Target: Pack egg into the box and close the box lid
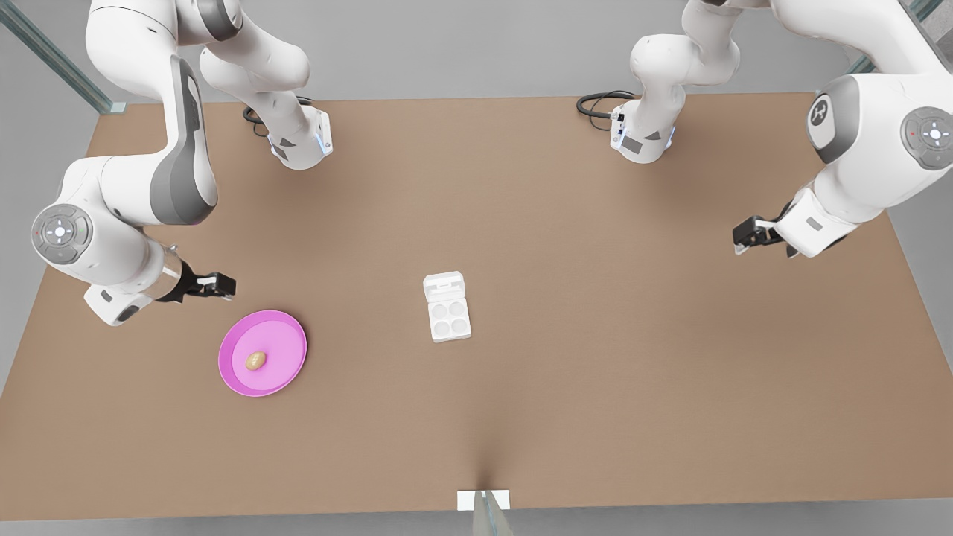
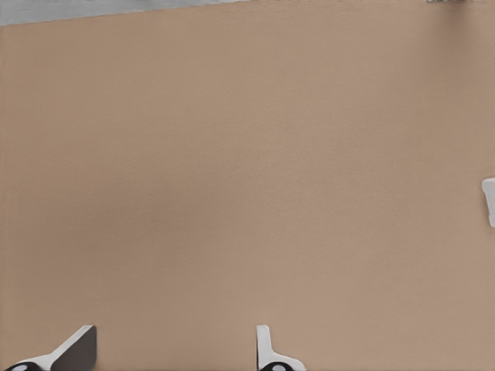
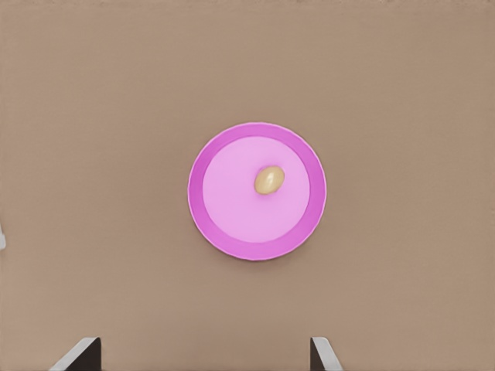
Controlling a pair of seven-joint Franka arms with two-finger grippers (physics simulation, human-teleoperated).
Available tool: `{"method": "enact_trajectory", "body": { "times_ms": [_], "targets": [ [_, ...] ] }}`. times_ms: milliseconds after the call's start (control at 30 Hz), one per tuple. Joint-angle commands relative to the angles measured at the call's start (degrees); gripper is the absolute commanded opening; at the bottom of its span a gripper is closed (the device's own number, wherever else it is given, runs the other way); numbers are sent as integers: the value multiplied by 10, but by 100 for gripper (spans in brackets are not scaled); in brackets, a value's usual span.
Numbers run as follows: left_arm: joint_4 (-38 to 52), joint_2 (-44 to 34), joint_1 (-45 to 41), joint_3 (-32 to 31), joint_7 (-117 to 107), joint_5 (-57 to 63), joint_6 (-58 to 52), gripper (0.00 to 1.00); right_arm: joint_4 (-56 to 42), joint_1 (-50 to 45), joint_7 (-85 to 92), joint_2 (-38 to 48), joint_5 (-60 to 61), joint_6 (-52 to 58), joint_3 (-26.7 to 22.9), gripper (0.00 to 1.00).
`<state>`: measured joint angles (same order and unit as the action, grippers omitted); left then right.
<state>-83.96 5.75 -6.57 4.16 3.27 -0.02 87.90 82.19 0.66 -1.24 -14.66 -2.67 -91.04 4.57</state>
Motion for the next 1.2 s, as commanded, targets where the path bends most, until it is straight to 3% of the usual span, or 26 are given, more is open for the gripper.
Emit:
{"method": "enact_trajectory", "body": {
  "times_ms": [0,133,333,400,567,700,1167],
  "targets": [
    [0,0,1,0,5,1,14,100,0,0,-1,1,0,-7,0,100],
    [0,7,-3,0,3,1,5,100,3,9,0,0,5,9,3,100],
    [6,8,-12,1,3,0,-11,100,-2,-1,-29,-128,-61,-29,1,100],
    [6,10,-11,0,3,-1,-11,100,6,33,2,-186,-59,-146,3,100],
    [21,14,-12,0,10,-1,-22,100,5,53,30,-266,13,-233,3,100],
    [22,20,-20,-1,10,-6,-26,100,3,63,126,-323,15,-378,3,100],
    [20,35,-19,2,23,-24,-22,100,7,65,131,-323,26,-382,4,100]
  ]
}}
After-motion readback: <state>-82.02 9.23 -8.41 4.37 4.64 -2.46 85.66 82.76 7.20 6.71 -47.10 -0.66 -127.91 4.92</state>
